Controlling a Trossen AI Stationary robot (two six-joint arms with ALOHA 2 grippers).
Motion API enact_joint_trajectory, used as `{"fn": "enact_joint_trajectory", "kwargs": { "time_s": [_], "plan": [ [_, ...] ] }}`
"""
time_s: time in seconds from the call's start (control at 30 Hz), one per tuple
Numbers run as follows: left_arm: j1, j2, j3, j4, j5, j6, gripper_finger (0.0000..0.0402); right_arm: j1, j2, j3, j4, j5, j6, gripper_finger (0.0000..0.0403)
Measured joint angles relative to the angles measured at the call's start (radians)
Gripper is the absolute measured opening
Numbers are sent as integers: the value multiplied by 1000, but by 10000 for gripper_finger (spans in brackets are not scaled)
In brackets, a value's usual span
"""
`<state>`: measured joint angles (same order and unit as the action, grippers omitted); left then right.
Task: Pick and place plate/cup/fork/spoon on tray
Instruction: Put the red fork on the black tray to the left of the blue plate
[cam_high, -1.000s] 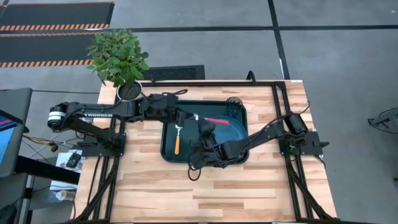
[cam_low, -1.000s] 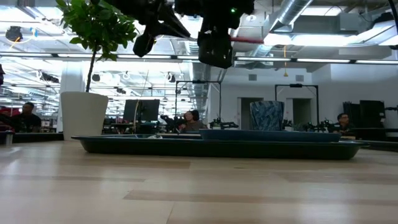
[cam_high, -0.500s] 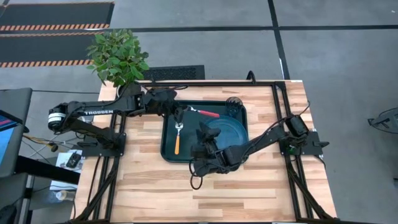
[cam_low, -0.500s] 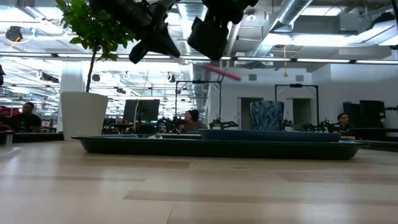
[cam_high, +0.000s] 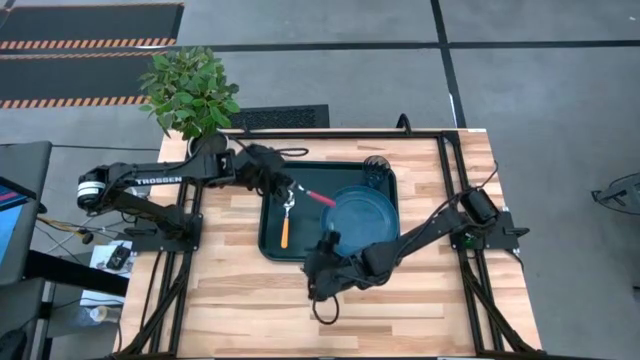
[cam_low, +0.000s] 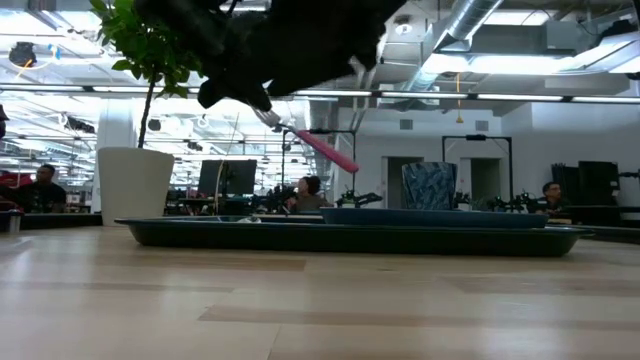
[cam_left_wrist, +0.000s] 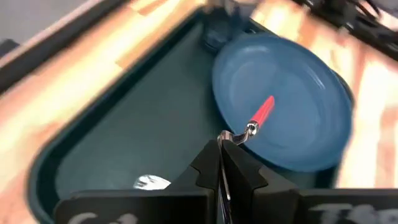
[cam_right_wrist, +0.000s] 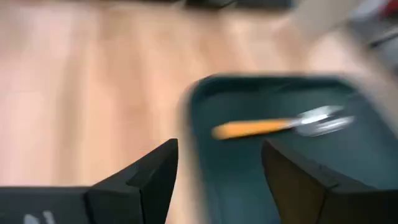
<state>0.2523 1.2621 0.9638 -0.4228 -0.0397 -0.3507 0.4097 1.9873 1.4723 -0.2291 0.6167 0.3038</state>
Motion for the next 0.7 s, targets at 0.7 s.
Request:
{"fn": "enact_joint_trajectory", "kwargs": {
  "time_s": [0.7],
  "plan": [
    [-378,0,0,-114,83,45,0,-144,-164,0,-22,-281,170,255]
  ]
}}
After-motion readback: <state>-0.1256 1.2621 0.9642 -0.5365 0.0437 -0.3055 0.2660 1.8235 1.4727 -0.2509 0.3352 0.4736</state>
